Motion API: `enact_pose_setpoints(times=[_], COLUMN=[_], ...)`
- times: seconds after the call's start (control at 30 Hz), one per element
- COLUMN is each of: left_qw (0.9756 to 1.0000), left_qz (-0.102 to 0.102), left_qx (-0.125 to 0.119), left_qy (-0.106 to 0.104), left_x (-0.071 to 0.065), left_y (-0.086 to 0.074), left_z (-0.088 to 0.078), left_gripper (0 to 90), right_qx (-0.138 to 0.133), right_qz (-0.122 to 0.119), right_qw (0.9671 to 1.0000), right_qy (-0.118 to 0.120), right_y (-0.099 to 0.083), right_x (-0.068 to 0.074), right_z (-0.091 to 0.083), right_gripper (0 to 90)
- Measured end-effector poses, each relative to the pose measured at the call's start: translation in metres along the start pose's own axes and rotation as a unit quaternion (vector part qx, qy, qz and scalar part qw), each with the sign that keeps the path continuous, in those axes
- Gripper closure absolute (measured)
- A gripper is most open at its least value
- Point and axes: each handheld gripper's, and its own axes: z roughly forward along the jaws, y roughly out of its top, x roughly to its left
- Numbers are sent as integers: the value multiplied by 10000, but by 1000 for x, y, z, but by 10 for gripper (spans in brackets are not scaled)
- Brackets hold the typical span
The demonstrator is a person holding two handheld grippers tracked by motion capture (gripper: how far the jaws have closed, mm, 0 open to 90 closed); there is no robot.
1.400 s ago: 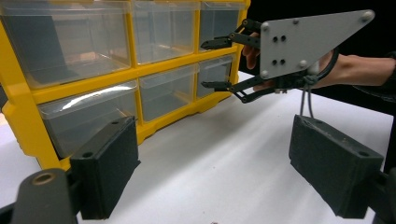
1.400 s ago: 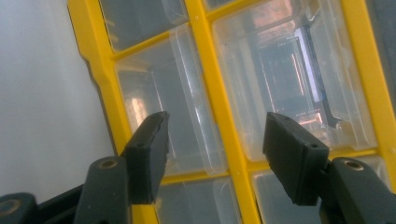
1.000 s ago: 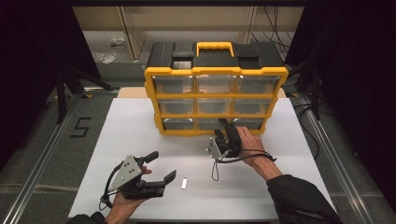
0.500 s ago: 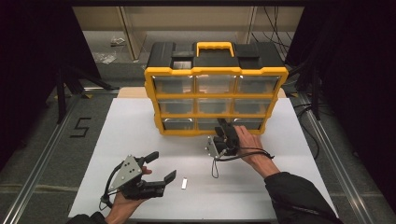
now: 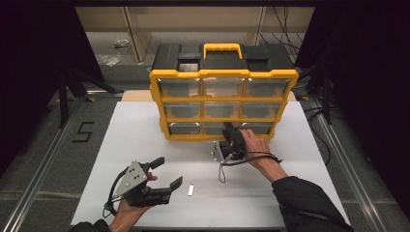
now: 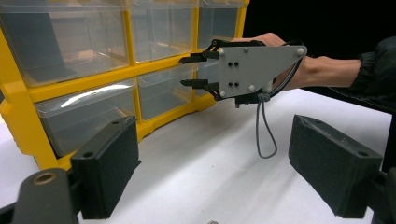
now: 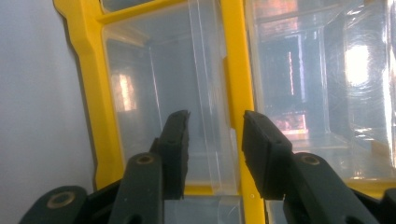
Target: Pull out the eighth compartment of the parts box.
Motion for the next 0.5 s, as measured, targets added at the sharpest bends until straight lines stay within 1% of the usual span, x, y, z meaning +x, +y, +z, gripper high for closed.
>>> enact_pose_setpoints(times=[0.17,0.3,0.37,0.5], left_qw=[10000,10000,10000,10000], left_qz=[2,1,-7,-9], left_qx=[1,-2,1,4], left_qy=[-12,-18,-17,-11], left_x=[0,0,0,0], left_y=[0,0,0,0], left_z=[0,0,0,0], left_gripper=[158,159,159,160], right_qx=[-10,1,0,-16], right_qz=[-113,-97,-163,-180], right_qw=[9999,10000,9999,9998], right_qy=[-11,-16,-27,-70], right_y=[1,2,2,2], right_x=[2,3,3,3], right_z=[2,3,4,5], right_gripper=[654,667,668,690])
